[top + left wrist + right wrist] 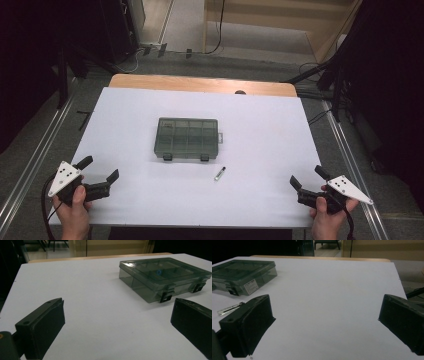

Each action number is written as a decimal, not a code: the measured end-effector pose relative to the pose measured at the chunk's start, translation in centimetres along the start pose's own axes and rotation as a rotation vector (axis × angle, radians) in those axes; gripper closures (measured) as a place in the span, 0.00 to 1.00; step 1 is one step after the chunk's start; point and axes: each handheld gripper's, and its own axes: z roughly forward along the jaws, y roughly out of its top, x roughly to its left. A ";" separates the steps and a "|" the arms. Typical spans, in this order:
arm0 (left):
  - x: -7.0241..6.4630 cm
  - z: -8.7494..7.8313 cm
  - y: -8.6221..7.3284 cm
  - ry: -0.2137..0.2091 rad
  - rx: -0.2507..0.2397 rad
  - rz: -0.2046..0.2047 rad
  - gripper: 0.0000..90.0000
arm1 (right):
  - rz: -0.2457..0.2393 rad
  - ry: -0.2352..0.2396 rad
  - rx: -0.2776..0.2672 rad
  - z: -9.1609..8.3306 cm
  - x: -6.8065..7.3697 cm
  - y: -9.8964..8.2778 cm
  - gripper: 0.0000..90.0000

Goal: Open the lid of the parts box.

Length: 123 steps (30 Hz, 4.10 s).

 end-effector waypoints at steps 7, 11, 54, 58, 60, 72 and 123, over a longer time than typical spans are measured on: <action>-1.0 0.4 0.4 -0.008 0.002 0.028 0.00 | -0.001 0.005 0.006 0.4 0.3 0.2 0.00; -1.5 0.5 0.5 -0.015 0.002 0.038 0.00 | -0.030 0.010 0.012 0.5 0.8 0.6 0.00; -6.2 4.8 4.3 -0.148 0.026 0.070 0.00 | -0.092 0.154 0.014 4.6 5.5 5.2 0.00; -6.5 5.2 4.4 -0.156 0.030 0.068 0.00 | -0.096 0.168 0.012 5.2 6.0 5.6 0.00; -6.6 5.4 4.5 -0.161 0.032 0.069 0.00 | -0.095 0.176 0.009 5.4 6.2 5.7 0.00; -7.6 6.6 4.9 -0.188 0.047 0.053 0.00 | -0.108 0.206 0.015 7.4 8.0 6.3 0.00; -5.1 9.3 3.8 -0.125 0.188 -0.055 1.00 | -0.226 0.377 0.264 14.8 13.7 6.4 1.00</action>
